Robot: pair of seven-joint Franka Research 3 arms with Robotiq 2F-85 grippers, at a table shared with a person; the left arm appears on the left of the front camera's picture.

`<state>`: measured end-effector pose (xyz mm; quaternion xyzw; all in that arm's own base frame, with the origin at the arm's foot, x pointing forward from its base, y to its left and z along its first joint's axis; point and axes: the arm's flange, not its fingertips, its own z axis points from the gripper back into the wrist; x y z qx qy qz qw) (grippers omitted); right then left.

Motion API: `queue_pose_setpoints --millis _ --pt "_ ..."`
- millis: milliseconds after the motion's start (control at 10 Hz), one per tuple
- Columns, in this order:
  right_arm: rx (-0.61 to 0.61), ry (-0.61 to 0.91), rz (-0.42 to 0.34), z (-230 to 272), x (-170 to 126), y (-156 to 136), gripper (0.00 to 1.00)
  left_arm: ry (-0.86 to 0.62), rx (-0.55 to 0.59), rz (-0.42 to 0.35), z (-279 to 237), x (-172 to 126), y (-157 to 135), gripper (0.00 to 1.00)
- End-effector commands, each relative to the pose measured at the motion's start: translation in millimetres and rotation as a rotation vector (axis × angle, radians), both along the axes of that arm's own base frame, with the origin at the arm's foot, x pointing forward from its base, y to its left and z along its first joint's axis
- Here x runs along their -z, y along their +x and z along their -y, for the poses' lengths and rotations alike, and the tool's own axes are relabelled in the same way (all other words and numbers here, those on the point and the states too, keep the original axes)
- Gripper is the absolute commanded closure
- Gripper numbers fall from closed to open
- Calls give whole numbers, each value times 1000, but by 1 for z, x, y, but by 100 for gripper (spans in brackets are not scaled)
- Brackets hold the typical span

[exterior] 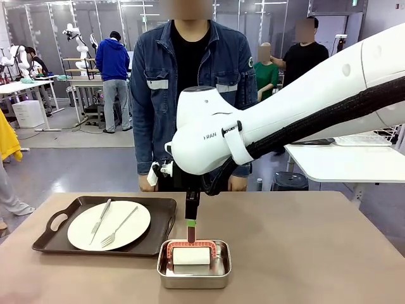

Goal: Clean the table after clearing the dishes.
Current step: When the right (or left) Handle tray is removed, use the right hand (or left hand) to clean the right (or left) side of the table with the Lint Roller.

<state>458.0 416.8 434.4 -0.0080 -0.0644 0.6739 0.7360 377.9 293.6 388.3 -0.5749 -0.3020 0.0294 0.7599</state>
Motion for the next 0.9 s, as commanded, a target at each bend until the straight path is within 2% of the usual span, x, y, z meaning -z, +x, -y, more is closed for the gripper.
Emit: queue_pose_setpoints --millis 0,100,300,400,500,800 --pt "80 123 -34 47 -31 10 0 5 8 6 -1 -1 -3 0" --pt "148 186 -77 71 -38 16 0 5 8 6 -1 -1 -3 0" --pt "290 468 -203 131 -44 19 0 5 8 6 -1 -1 -3 0" --pt "382 558 -242 162 -41 13 0 5 8 6 -1 -1 -3 0" --pt "485 660 -307 197 -35 4 0 5 8 6 -1 -1 -3 0" --pt "623 977 -485 306 -23 -43 0 5 8 6 -1 -1 -3 0"
